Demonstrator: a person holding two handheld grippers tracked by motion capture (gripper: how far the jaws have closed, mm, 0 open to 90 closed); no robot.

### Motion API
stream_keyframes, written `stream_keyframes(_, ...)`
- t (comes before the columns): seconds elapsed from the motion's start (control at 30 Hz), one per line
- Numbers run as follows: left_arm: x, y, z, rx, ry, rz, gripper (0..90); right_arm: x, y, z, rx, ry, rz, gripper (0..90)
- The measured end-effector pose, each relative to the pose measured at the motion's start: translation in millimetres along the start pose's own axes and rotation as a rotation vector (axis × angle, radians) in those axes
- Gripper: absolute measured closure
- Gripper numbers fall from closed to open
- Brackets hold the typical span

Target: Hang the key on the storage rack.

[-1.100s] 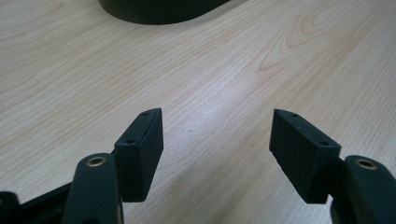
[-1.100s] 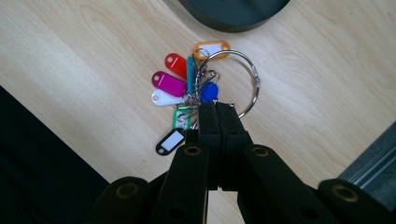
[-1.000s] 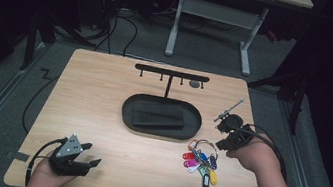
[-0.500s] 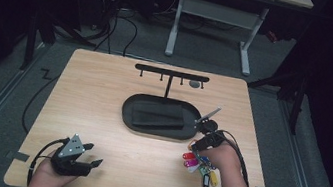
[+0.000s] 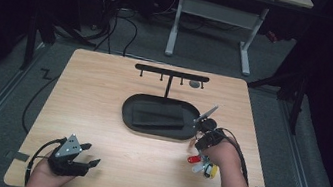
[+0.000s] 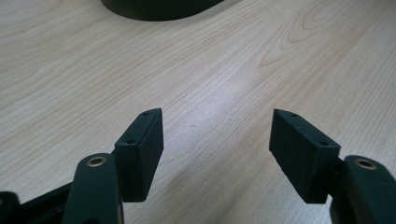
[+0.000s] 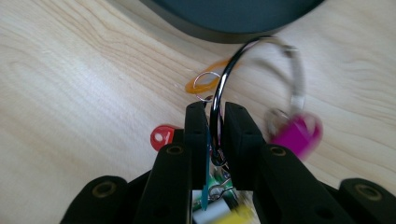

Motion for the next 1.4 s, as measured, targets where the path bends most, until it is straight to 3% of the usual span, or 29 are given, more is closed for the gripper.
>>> stream_keyframes(0.17, -1.4, -2.3, 1.5, -0.001, 0.0, 0.006, 35.7, 7.0, -4.2, -42.6, 0.039, -0.043, -0.021, 80.9)
stream_keyframes(0.2, -1.4, -2.3, 1.5, -0.001, 0.0, 0.006, 35.7, 7.0, -4.2, -42.6, 0.039, -0.043, -0.021, 80.9)
stream_keyframes(0.33, -2.5, -3.4, 3.3, 0.0, 0.004, 0.01, 35.7, 7.6, -2.9, -83.2, 0.082, -0.094, -0.068, 84.2)
stream_keyframes(0.7, -2.0, 0.3, 2.1, -0.006, 0.0, 0.0, 35.7, -6.8, -2.6, -116.9, 0.126, -0.131, -0.097, 84.5)
stream_keyframes(1.03, -0.6, 2.4, -1.3, -0.009, -0.008, -0.01, 35.7, -26.4, 0.6, -136.0, 0.13, -0.146, -0.103, 84.5)
stream_keyframes(1.13, 0.4, 2.1, -2.7, -0.011, -0.008, -0.01, 35.7, -35.9, 1.0, -148.4, 0.136, -0.166, -0.112, 84.5)
stream_keyframes(1.4, 2.1, 5.0, -5.1, -0.019, -0.011, -0.017, 35.7, -52.2, -3.5, -157.7, 0.151, -0.178, -0.117, 84.5)
Point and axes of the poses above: each handheld gripper's, and its own axes: z roughly forward along the jaws, x roughly out of its underside, y roughly to its left, the point moved 4 cm from there along z, roughly forward along the jaws, and after that the axes turned 5 degrees about y, right-handed, at the moved point
